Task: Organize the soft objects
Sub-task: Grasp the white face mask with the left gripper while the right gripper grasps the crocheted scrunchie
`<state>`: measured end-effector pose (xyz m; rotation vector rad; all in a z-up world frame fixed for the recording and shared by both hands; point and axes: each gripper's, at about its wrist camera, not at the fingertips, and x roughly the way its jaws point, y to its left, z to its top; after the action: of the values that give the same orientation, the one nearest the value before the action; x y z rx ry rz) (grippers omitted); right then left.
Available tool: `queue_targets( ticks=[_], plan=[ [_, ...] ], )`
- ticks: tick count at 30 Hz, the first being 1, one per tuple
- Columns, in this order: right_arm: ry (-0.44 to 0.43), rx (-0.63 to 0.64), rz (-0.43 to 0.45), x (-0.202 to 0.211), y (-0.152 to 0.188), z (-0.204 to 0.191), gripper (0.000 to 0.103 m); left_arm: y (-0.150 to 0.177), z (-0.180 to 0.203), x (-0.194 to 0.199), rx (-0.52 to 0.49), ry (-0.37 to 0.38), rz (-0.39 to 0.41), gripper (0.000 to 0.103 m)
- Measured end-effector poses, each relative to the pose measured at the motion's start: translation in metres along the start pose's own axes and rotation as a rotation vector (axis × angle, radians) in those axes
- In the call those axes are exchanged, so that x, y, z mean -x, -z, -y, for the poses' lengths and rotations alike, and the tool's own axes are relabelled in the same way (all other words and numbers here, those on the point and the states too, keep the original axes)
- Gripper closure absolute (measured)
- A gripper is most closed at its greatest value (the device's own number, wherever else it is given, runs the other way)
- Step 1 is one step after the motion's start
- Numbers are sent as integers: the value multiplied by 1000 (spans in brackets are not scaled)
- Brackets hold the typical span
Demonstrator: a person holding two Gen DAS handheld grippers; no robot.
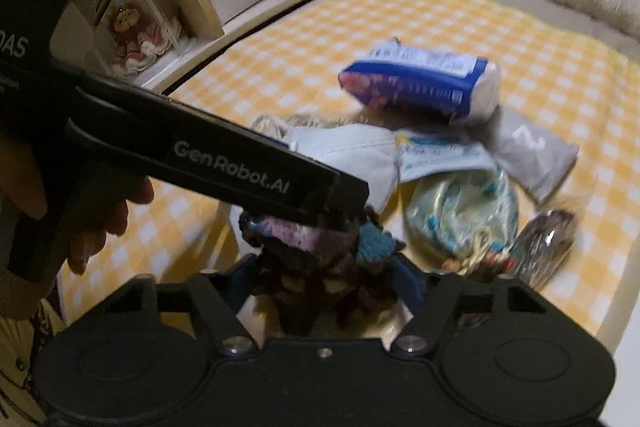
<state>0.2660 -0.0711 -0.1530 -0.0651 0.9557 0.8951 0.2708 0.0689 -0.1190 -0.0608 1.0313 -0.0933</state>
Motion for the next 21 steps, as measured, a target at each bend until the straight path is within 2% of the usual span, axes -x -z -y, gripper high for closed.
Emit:
queue_targets(
  ticks=[1,4,6,7,8,9,11,12,16,17,18,19,20,21],
  plan=[
    [-10,-7,-6,1,0,0,43,1,0,-1,-7,-6,1,48],
    [-38,-25,-17,4,0,1,56,3,3,-1,-40,-29,4,65],
    [-41,-10,-25,8,1,-3,64,5,4,-1,-53,-35,-1,84],
    [-47,-5,-28,10,2,-4,74,5,3,0,-54,-30,-5,85],
    [-54,-2,-34,11,3,-6,78,6,2,1,-54,-21,-9,88],
    [-63,-1,-42,13,3,-7,90,6,1,2,-56,-16,-12,90],
    [-69,7,-58,16,6,-10,93,8,1,4,-58,-10,-12,93],
    [-64,21,-66,18,7,-12,100,9,1,6,-60,-8,-9,96],
    [-49,31,-74,27,13,-12,101,10,0,14,-47,7,8,99],
    [-48,26,-59,29,13,-12,97,11,-1,17,-42,13,15,99],
    [-48,13,-35,32,13,-11,81,11,-1,19,-36,18,20,98],
    [-52,1,-5,36,13,-10,40,11,-1,21,-27,22,23,96],
    [-42,-1,22,37,12,-11,20,12,-3,22,-13,25,22,93],
    [-17,12,60,39,11,-13,5,12,-5,22,1,30,21,90]
  ],
)
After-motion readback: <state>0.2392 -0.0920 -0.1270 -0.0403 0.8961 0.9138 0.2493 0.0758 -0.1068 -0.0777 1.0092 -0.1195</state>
